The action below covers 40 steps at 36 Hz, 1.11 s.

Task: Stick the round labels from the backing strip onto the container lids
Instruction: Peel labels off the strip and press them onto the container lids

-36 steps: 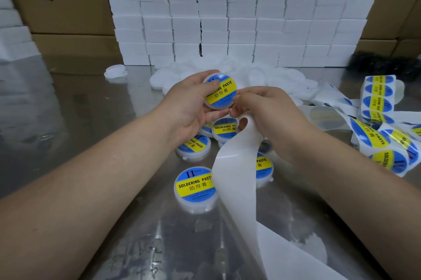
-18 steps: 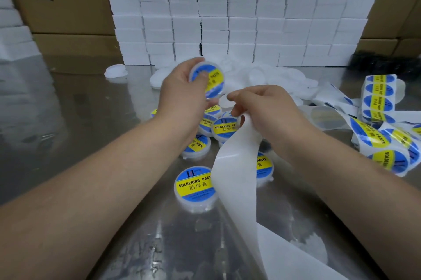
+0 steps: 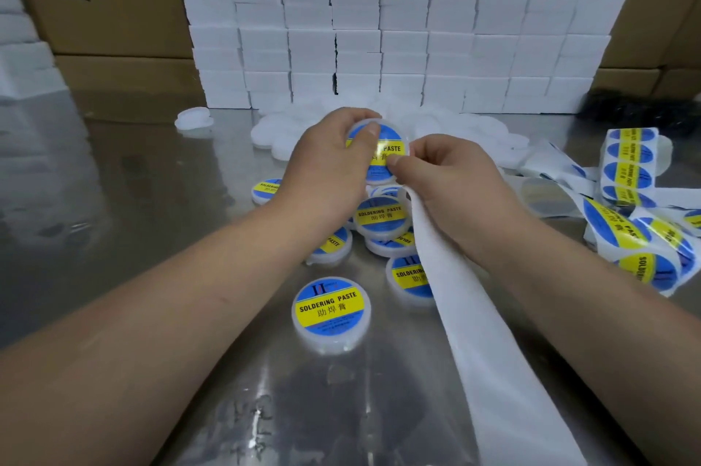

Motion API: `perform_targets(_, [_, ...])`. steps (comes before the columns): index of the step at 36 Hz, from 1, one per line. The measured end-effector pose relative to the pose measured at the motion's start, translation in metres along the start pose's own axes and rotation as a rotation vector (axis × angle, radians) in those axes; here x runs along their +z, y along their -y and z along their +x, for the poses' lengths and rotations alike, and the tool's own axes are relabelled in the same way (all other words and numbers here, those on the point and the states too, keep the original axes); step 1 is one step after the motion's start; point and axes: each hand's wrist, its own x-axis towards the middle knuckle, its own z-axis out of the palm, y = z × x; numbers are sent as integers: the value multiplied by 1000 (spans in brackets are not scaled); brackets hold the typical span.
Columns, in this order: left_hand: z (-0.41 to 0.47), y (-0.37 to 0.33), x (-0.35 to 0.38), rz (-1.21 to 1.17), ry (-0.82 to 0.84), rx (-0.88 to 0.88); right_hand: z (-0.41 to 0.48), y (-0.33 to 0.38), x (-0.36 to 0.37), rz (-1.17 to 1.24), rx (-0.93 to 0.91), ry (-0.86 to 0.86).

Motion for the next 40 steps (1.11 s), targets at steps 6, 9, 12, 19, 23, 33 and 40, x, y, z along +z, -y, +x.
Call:
perform_targets(6, [1,1,0,82,-5,15,-2,1,2,-56,-36,-5])
perform_targets(9, [4,4,-3,90,-20,39,-3,0,2,-3,-41,-23])
perform_targets(12, [3,6,-3,129,-13,59,0,-1,0,-49,-39,-37])
perform_targets(19, [5,9,-5,247,-51,70,1,-6,4,-127,-47,-48])
perform_targets(23, [9,14,-8,321,-91,21,1,-3,0,-34,13,-44])
perform_targets(33, [10,25,-12,679,93,-184,3,-4,3,103,-40,-39])
perform_targets(40, [10,21,-12,654,13,-3,1,-3,3,51,-148,-40])
